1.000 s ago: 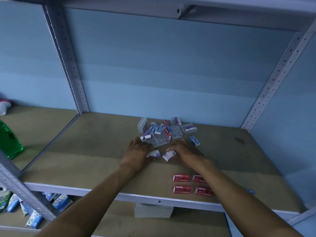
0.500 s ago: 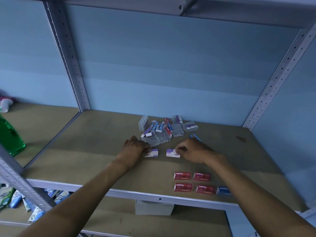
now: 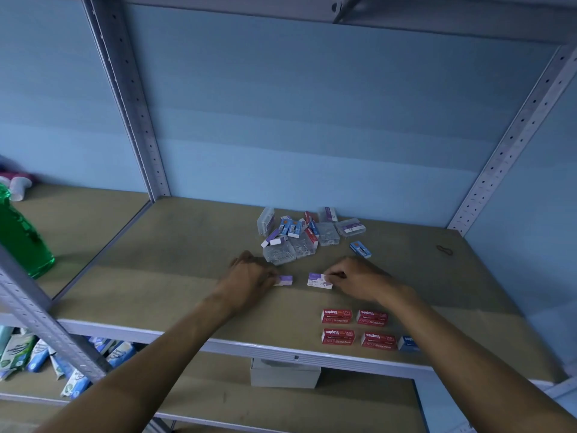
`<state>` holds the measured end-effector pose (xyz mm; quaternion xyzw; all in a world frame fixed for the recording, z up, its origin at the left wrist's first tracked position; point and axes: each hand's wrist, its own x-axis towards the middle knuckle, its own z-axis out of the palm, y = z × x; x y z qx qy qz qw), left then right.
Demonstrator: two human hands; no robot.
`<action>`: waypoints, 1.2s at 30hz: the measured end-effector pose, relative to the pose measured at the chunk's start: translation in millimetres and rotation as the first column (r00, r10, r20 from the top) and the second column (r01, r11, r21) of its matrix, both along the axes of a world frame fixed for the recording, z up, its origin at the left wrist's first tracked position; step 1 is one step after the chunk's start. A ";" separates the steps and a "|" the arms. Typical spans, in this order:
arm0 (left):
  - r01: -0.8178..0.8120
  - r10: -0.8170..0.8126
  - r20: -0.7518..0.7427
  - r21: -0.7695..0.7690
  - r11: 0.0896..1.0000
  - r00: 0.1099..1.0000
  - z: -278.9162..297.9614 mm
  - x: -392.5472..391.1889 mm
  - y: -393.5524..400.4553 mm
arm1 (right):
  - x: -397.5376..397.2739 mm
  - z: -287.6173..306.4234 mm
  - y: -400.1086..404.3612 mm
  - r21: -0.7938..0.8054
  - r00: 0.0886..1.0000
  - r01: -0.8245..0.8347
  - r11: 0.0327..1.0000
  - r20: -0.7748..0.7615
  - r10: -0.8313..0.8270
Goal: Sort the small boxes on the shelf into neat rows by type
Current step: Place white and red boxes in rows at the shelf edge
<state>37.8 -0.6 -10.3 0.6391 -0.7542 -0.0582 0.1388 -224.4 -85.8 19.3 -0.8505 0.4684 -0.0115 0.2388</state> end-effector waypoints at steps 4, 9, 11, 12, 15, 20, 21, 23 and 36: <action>0.011 -0.014 -0.035 -0.062 0.998 0.999 -0.3 -1.7 11.3 | -0.1 0.0 1.3 0.008 1.000 0.009 1.000 -0.004 -0.009; -0.002 -0.001 -0.081 -0.036 0.999 0.997 -7.0 2.8 12.7 | 0.7 1.6 2.6 -0.005 1.000 0.000 1.000 -0.018 0.000; -0.007 0.001 -0.130 -0.043 0.999 0.992 -5.0 2.3 13.6 | 0.8 3.3 3.2 -0.005 1.000 -0.004 1.000 -0.020 0.004; -0.018 0.012 -0.146 -0.041 0.999 0.989 -4.3 1.9 14.2 | 1.1 3.7 3.4 -0.005 1.000 -0.007 1.000 -0.023 0.007; -0.032 0.032 -0.076 0.001 0.999 0.997 -3.0 -5.3 12.8 | 1.2 4.2 3.9 -0.001 1.000 -0.003 1.000 -0.019 0.003; -0.023 0.026 -0.067 0.036 0.999 0.997 -6.9 -12.3 5.6 | 0.3 3.2 4.9 -0.008 1.000 -0.005 1.000 -0.021 0.005; -0.018 0.020 -0.093 0.019 1.000 0.995 -6.3 -12.4 4.4 | 0.1 3.2 4.9 -0.013 1.000 -0.006 1.000 -0.030 0.006; -0.007 0.003 -0.153 -0.030 1.000 0.988 -3.0 -13.8 3.6 | -0.1 2.1 4.0 -0.023 0.999 -0.012 1.000 -0.043 0.011; 0.056 -0.067 -0.160 -0.074 0.996 0.985 -3.0 -20.8 1.7 | -1.1 -2.6 3.4 -0.033 1.000 -0.028 0.999 0.007 0.028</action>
